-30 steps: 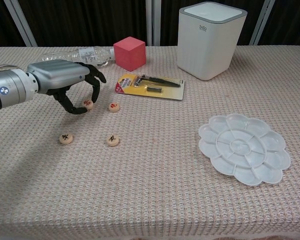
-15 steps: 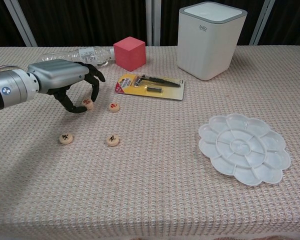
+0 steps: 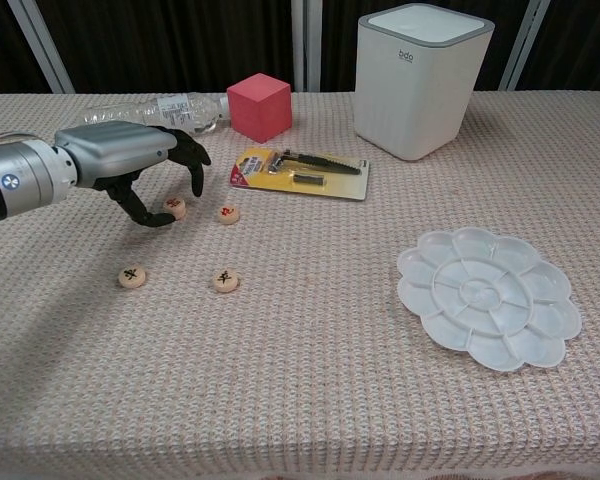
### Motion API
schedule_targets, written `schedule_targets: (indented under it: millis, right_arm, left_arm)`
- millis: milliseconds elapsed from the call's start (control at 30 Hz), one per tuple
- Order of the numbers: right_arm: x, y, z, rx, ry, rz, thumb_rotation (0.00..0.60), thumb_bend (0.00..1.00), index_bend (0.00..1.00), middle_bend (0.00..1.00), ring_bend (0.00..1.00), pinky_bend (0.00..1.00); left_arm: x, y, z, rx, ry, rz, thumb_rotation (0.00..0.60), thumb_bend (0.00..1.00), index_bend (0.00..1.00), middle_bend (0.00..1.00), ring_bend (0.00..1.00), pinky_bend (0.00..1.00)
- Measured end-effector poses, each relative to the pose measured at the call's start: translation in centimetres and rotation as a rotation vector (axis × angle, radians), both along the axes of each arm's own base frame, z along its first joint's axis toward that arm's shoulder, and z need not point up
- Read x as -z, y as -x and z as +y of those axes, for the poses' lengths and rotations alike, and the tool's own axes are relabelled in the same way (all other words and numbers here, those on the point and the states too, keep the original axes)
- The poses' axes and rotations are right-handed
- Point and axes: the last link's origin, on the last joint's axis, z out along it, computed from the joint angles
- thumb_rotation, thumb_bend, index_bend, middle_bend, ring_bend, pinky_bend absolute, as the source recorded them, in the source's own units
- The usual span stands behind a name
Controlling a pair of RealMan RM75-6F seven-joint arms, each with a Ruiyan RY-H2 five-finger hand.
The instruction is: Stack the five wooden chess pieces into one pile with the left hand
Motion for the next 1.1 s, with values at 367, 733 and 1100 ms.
schedule_targets:
  millis: [367, 733, 1100]
  right_arm:
    - [0.3, 0.1, -0.2, 0.002, -0.01, -0.002, 0.6, 0.24, 0.0, 0.0, 0.0, 0.0]
    - [0.0, 0.0, -0.1, -0.008, 0.001, -0.012, 0.6, 0.24, 0.0, 0.0, 0.0, 0.0]
    - [0.0, 0.6, 0.0, 0.009, -0.002, -0.015, 0.6, 0.24, 0.0, 0.0, 0.0, 0.0]
  left_arm:
    - [-0.3, -1.6, -1.3, 0.045, 0.011, -0.038, 0.6, 0.31, 0.32, 0.12, 0.0, 0.03]
    - [1.6, -3.5, -1.3, 0.092, 0.025, -0.018, 0.6, 0.31, 0.33, 0.12, 0.0, 0.03]
    - [2.5, -3.4, -0.8, 0.074, 0.024, -0.02, 0.6, 0.31, 0.36, 0.12, 0.0, 0.04]
